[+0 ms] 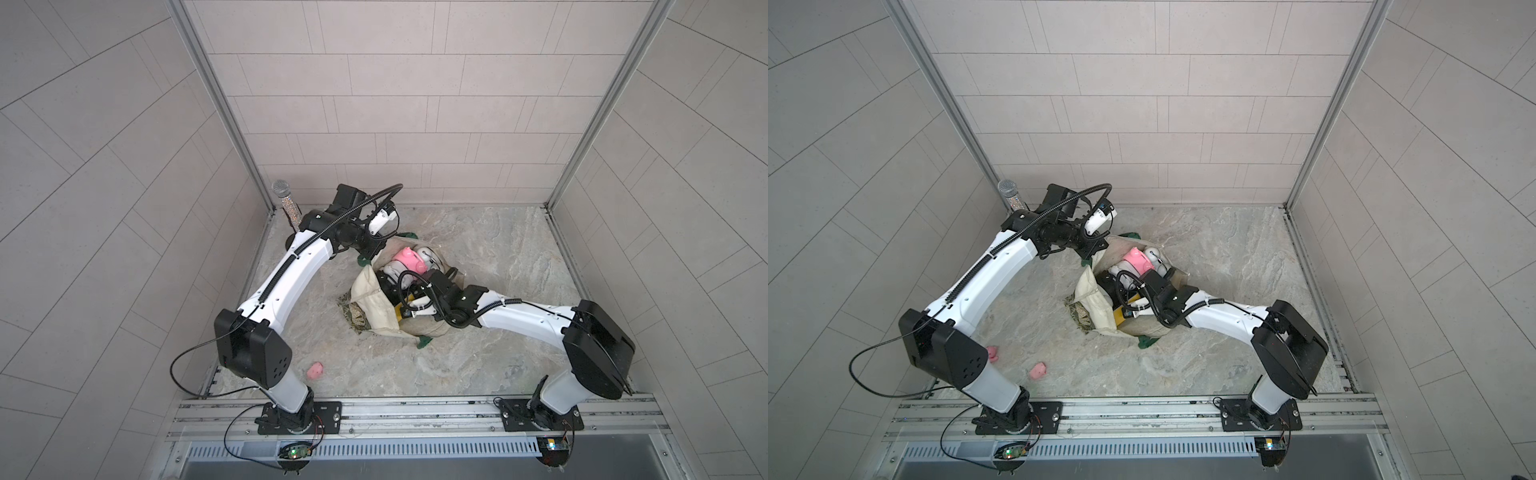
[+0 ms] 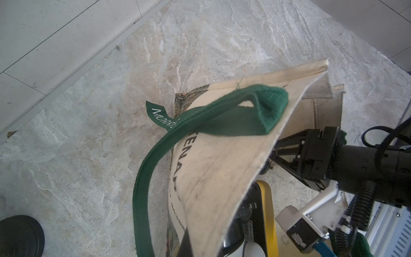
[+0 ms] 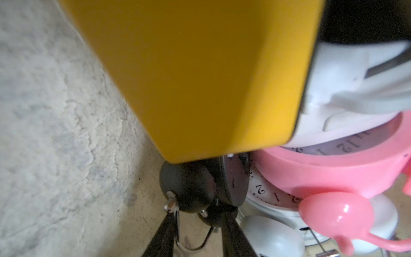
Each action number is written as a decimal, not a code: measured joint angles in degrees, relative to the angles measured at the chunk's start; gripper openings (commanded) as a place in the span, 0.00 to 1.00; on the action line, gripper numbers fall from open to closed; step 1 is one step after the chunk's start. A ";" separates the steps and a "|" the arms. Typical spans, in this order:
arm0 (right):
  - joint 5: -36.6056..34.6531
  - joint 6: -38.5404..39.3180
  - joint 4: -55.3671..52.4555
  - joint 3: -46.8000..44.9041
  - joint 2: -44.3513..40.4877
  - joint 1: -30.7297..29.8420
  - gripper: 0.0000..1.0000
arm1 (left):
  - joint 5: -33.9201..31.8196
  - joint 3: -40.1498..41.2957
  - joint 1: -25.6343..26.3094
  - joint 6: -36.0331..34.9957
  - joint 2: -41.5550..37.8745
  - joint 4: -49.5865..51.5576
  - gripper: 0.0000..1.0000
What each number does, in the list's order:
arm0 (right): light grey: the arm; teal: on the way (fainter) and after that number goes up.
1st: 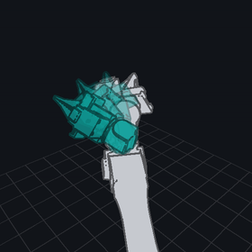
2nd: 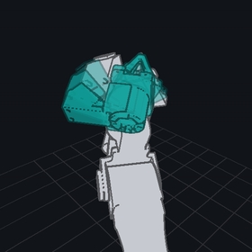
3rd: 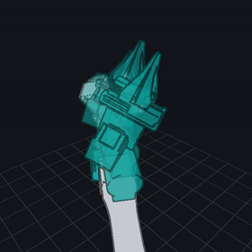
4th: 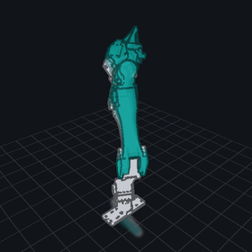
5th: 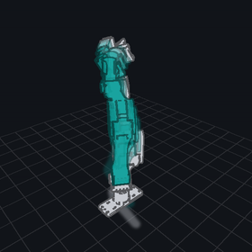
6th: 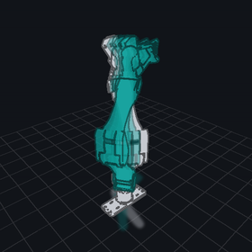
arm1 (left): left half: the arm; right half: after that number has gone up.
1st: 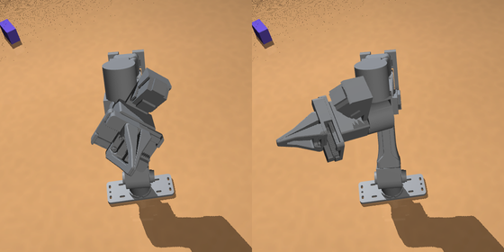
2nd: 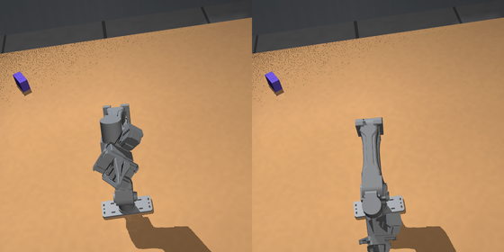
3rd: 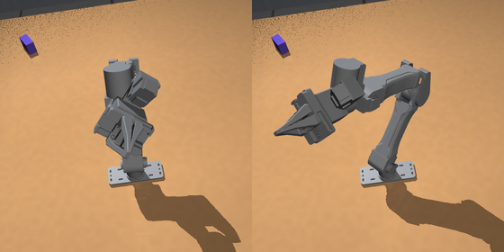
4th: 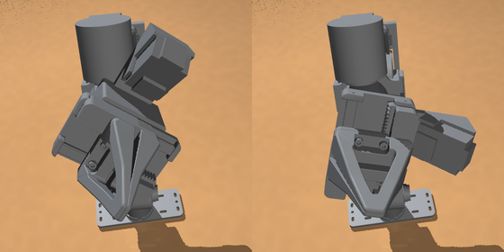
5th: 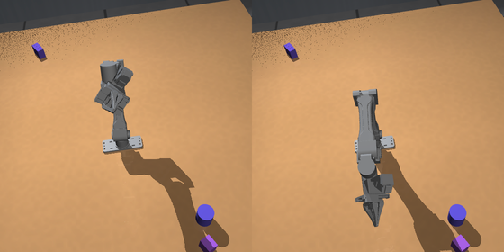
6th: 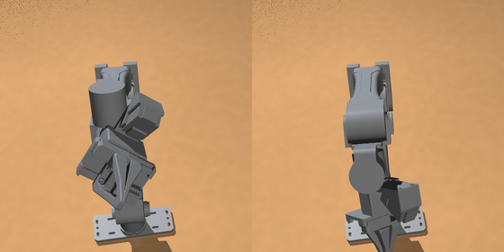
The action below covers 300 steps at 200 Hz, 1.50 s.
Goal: Take the alarm clock out of the canvas bag
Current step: Pick up the alarm from the canvas bag.
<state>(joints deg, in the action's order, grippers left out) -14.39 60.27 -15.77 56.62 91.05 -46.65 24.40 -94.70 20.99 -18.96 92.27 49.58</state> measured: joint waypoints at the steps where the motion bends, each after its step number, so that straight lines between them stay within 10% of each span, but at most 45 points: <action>1: 0.00 0.17 0.00 0.00 0.04 0.00 0.28 | 0.00 0.00 0.00 0.00 0.00 0.00 0.00; 84: 0.92 -0.11 1.70 1.75 1.11 0.17 0.04 | 0.04 0.00 -0.04 0.13 0.00 -0.09 0.00; 239: 6.21 -3.48 1.49 5.70 3.21 3.34 0.15 | 0.66 0.00 -0.15 1.11 0.00 -0.90 0.00; 300: 6.01 -2.67 1.62 6.93 4.46 3.58 0.01 | 1.27 0.00 -0.26 1.60 0.11 -0.96 0.00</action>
<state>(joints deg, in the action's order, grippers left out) -8.38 57.60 -14.15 63.55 95.50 -43.07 25.67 -94.70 20.73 -17.37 92.38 48.62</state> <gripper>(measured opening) 0.053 0.058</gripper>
